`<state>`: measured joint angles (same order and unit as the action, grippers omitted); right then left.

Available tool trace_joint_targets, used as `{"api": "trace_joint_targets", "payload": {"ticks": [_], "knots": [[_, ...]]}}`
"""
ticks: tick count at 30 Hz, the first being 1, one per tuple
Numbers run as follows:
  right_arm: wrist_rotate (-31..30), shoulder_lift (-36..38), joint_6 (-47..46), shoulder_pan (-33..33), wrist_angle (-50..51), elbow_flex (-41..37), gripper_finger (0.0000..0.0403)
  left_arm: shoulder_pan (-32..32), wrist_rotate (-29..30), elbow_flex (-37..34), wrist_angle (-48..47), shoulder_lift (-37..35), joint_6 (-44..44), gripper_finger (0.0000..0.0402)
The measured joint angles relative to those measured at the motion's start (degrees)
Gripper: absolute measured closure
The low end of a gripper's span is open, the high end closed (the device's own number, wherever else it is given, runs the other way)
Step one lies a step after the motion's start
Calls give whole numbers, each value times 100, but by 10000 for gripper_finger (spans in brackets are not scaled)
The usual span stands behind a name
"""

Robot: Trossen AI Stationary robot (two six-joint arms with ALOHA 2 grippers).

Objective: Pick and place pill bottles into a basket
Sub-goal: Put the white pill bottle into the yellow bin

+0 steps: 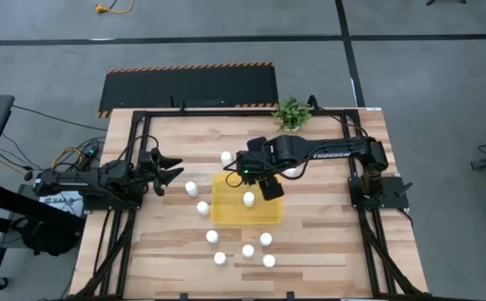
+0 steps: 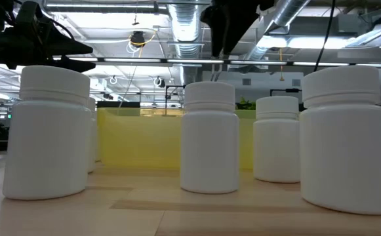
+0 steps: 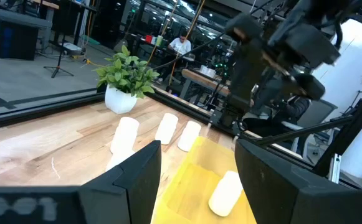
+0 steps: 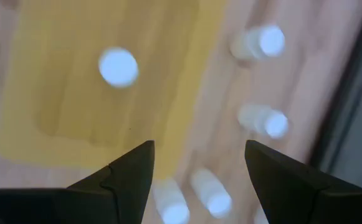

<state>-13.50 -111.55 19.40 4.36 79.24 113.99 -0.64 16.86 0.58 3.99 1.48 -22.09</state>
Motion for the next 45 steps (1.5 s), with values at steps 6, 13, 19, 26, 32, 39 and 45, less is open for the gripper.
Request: {"api": "trace_joint_targets", "payload": {"ticks": [6, 13, 19, 26, 32, 39, 45], "knots": [[-312, 0, -543, -80, 917, 320, 158, -2, 0, -1, -2, 0, 0, 208], [-312, 96, -1246, -170, 1077, 316, 158, -2, 1, -2, 0, 0, 0, 208], [-304, 549, -1591, -233, 1087, 241, 159, 0, 0, -1, -2, 2, 0, 208], [-333, 1365, -1921, -409, 1077, 241, 159, 0, 0, -2, -1, 1, 0, 208], [-650, 1955, -1943, -658, 1077, 239, 159, 0, 0, -1, -1, 1, 0, 208], [-623, 2831, -1679, -1041, 494, -579, 159, 0, 0, -1, -1, 0, 0, 208], [-566, 4115, -1594, -1361, -1045, -2836, 159, 0, 0, -1, 0, 2, 0, 208]]}}
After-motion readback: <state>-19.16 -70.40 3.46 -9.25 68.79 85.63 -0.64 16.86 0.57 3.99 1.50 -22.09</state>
